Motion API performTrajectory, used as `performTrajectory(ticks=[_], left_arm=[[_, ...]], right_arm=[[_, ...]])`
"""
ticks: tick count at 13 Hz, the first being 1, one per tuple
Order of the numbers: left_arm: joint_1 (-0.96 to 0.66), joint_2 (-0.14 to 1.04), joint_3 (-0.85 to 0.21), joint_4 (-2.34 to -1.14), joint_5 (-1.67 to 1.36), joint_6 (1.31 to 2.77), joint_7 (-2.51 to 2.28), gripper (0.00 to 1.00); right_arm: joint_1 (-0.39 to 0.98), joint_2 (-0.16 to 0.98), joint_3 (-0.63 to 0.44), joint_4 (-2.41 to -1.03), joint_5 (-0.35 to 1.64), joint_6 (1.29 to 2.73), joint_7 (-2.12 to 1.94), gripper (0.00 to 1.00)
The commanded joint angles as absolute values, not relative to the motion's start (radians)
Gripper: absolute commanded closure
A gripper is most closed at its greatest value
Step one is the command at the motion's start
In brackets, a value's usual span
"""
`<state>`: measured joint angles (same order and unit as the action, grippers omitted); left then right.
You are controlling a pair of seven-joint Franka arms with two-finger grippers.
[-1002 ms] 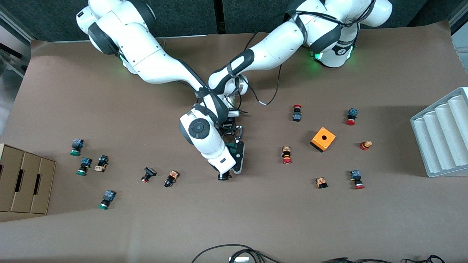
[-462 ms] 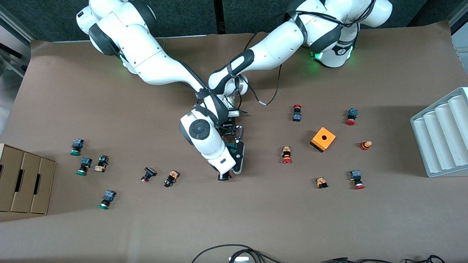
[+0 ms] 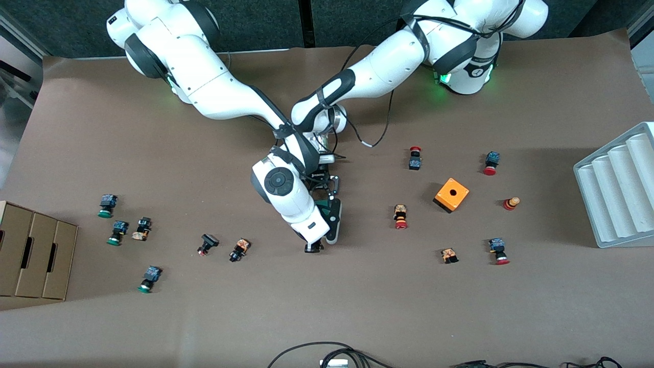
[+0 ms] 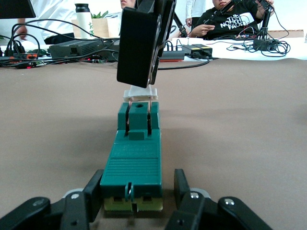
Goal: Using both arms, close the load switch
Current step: 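Press the white lever down onto the pins with the right gripper, then open the right gripper and release the seated white lever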
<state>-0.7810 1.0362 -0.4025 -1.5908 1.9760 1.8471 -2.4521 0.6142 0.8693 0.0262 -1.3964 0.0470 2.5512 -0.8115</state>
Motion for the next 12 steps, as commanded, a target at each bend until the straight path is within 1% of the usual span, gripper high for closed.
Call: performTrajectory(ticks=[1, 2, 5, 6, 7, 8, 9, 10, 12], left_arm=[[-0.793, 1.045, -0.397, -1.585, 1.983, 1.836, -2.445, 0.35], [-0.793, 1.045, -0.396, -1.585, 1.983, 1.836, -2.445, 0.35], [-0.793, 1.045, -0.396, -1.585, 1.983, 1.836, -2.447, 0.35], [-0.793, 1.045, -0.397, -1.585, 1.983, 1.836, -2.447, 0.35], [-0.793, 1.045, -0.396, -1.585, 1.983, 1.836, -2.447, 0.35], [-0.793, 1.043, -0.397, -1.585, 1.983, 1.836, -2.447, 0.35], [-0.792, 1.045, -0.396, -1.585, 1.983, 1.836, -2.447, 0.35], [-0.792, 1.043, -0.397, -1.585, 1.983, 1.836, -2.445, 0.35], [-0.792, 1.043, -0.396, -1.585, 1.983, 1.836, -2.447, 0.35]], right_arm=[[0.611, 0.896, 0.026, -1.364, 0.055, 2.576, -0.822, 0.57], [0.609, 0.89, 0.028, -1.364, 0.06, 2.573, -0.821, 0.52], [0.609, 0.887, 0.029, -1.365, 0.063, 2.571, -0.819, 0.51], [0.609, 0.879, 0.029, -1.367, 0.064, 2.569, -0.819, 0.49], [0.609, 0.868, 0.031, -1.373, 0.066, 2.568, -0.818, 0.27], [0.609, 0.861, 0.031, -1.376, 0.064, 2.566, -0.819, 0.18], [0.609, 0.854, 0.029, -1.376, 0.064, 2.548, -0.819, 0.06], [0.609, 0.845, 0.029, -1.377, 0.064, 2.531, -0.821, 0.0], [0.609, 0.816, 0.029, -1.379, 0.064, 2.496, -0.818, 0.0]])
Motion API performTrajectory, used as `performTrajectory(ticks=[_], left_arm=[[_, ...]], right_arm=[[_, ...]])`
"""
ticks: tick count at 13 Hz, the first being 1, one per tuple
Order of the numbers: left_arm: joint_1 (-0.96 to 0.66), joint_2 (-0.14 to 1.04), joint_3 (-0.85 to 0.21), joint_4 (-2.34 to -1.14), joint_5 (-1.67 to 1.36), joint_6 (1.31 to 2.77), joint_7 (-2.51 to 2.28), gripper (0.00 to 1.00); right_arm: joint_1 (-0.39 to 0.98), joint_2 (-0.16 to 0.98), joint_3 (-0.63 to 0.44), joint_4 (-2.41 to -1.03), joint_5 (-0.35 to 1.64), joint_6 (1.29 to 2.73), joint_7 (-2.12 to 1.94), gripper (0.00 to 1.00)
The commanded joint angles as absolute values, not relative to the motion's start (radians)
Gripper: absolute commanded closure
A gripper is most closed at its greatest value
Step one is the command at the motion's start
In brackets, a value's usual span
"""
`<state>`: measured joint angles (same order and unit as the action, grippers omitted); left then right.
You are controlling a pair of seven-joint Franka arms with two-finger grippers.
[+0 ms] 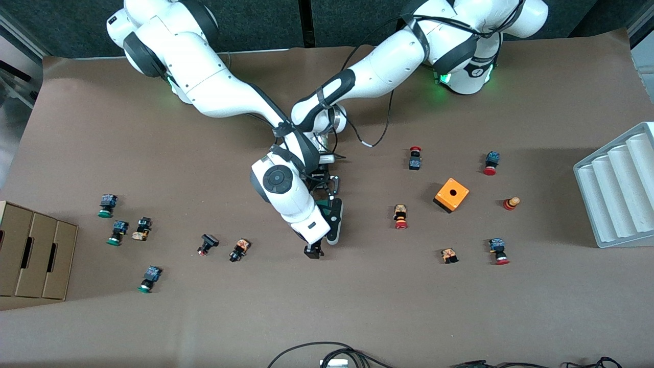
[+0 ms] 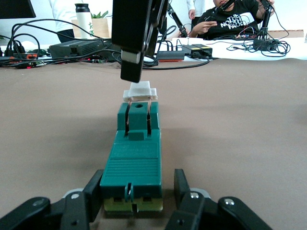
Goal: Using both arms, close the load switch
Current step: 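Open the right gripper and release the seated white lever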
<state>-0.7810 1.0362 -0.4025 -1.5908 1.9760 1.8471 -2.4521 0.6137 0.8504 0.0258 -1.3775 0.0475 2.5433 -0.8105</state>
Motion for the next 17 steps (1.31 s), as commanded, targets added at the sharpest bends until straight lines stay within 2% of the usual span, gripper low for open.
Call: performTrajectory(ticks=[1, 7, 14, 17], left_arm=[[-0.793, 1.043, -0.396, -1.585, 1.983, 1.836, -2.445, 0.35], [-0.792, 1.043, -0.396, -1.585, 1.983, 1.836, -2.445, 0.35], [-0.793, 1.043, -0.397, -1.583, 1.982, 1.836, -2.444, 0.35], [-0.792, 1.043, -0.397, -1.583, 1.982, 1.836, -2.445, 0.35]], right_arm=[[0.609, 0.799, 0.029, -1.379, 0.064, 2.476, -0.816, 0.0], [0.597, 0.703, 0.025, -1.379, 0.17, 2.34, -0.807, 0.0], [0.562, 0.568, 0.006, -1.387, 0.17, 2.157, -0.537, 0.0], [0.557, 0.52, -0.034, -1.387, 0.17, 2.106, -0.505, 0.0]])
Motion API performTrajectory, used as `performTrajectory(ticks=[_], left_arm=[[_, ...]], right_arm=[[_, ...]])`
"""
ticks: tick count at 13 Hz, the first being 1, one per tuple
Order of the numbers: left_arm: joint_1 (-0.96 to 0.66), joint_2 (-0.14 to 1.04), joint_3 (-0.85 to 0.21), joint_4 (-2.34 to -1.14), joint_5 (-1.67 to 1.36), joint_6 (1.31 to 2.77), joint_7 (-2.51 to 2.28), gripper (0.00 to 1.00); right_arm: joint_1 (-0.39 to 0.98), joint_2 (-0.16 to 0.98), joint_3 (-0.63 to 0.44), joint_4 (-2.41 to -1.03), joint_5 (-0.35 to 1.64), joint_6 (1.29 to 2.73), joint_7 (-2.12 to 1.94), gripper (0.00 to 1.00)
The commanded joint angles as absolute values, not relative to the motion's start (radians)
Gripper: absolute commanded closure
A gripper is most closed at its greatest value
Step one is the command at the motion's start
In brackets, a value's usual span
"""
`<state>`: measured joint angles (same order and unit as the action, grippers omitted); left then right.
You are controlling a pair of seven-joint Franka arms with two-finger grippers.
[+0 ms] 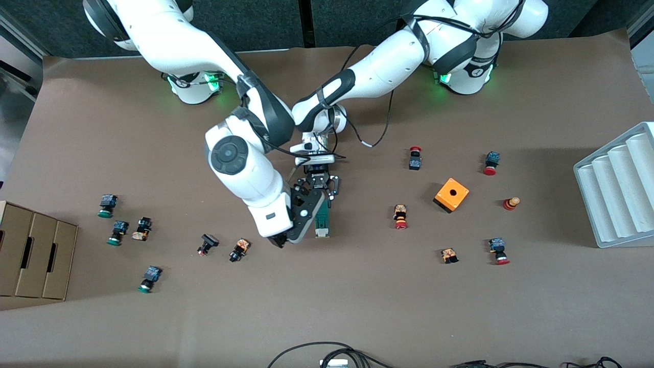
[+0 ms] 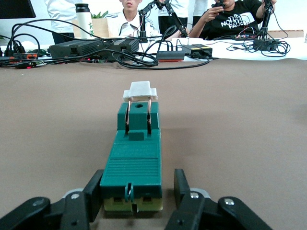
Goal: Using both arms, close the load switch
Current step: 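Open the right gripper and release the seated white lever, then withdraw the right arm while the left gripper opens off the switch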
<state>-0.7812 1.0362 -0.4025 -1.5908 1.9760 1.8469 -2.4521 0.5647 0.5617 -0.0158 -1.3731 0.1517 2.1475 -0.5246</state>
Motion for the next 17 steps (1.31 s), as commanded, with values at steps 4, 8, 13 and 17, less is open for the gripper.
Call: performTrajectory(ticks=[4, 8, 13, 17], left_arm=[[-0.792, 1.042, -0.397, -1.585, 1.982, 1.836, -2.445, 0.35], [-0.792, 1.042, -0.397, -1.585, 1.982, 1.836, -2.444, 0.35], [-0.792, 1.042, -0.397, -1.583, 1.982, 1.836, -2.444, 0.35], [-0.792, 1.034, -0.397, -1.583, 1.98, 1.838, -2.439, 0.35]], right_arm=[[0.541, 0.459, -0.083, -1.387, 0.169, 2.022, -0.494, 0.0], [0.493, 0.399, -0.092, -1.387, 0.172, 1.913, -0.43, 0.0], [0.371, 0.361, -0.094, -1.391, 0.307, 1.825, -0.428, 0.0], [0.312, 0.331, -0.095, -1.408, 0.305, 1.773, -0.346, 0.0]])
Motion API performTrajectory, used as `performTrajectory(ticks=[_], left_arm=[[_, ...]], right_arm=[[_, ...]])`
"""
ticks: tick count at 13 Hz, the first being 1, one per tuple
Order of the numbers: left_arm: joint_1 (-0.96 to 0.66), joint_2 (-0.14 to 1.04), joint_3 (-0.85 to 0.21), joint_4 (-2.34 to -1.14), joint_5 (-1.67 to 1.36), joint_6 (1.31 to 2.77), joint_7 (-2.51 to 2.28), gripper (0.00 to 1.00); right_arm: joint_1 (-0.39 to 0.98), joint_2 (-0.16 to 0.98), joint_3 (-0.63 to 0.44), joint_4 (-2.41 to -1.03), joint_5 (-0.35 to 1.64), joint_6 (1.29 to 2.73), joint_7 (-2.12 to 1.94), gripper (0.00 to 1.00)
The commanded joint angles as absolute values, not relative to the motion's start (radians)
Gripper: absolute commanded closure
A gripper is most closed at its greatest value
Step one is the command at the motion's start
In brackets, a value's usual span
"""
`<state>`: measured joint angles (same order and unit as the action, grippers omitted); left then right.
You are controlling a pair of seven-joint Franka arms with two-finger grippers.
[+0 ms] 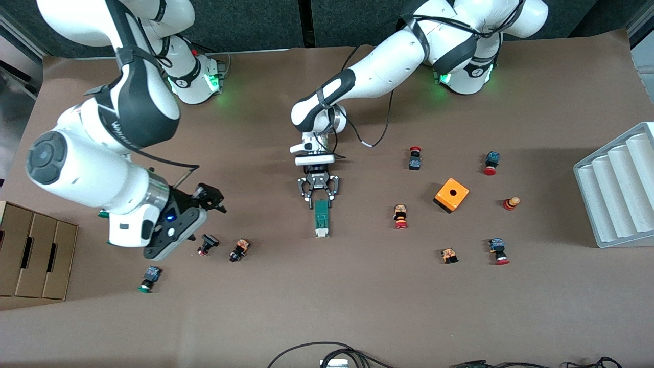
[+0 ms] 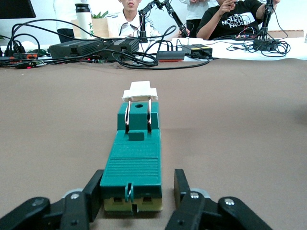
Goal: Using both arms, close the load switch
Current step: 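Withdraw the right arm while the left gripper opens off the switch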
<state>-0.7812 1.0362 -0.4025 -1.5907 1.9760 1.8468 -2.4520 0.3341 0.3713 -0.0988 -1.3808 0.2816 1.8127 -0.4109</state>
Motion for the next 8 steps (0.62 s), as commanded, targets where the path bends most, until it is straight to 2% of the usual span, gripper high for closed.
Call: performTrajectory(ticks=[1, 2, 3, 8], left_arm=[[-0.792, 1.034, -0.397, -1.582, 1.977, 1.838, -2.439, 0.28], [-0.792, 1.032, -0.399, -1.582, 1.976, 1.838, -2.434, 0.21], [-0.792, 1.029, -0.402, -1.578, 1.967, 1.838, -2.413, 0.0], [-0.787, 0.98, -0.419, -1.562, 1.818, 1.85, -2.295, 0.0]], right_arm=[[0.299, 0.322, -0.097, -1.408, 0.298, 1.754, -0.28, 0.0], [0.298, 0.312, -0.098, -1.408, 0.292, 1.738, -0.209, 0.0], [0.296, 0.301, -0.098, -1.408, 0.247, 1.724, -0.168, 0.0], [0.238, 0.255, -0.097, -1.41, 0.065, 1.661, -0.161, 0.0]])
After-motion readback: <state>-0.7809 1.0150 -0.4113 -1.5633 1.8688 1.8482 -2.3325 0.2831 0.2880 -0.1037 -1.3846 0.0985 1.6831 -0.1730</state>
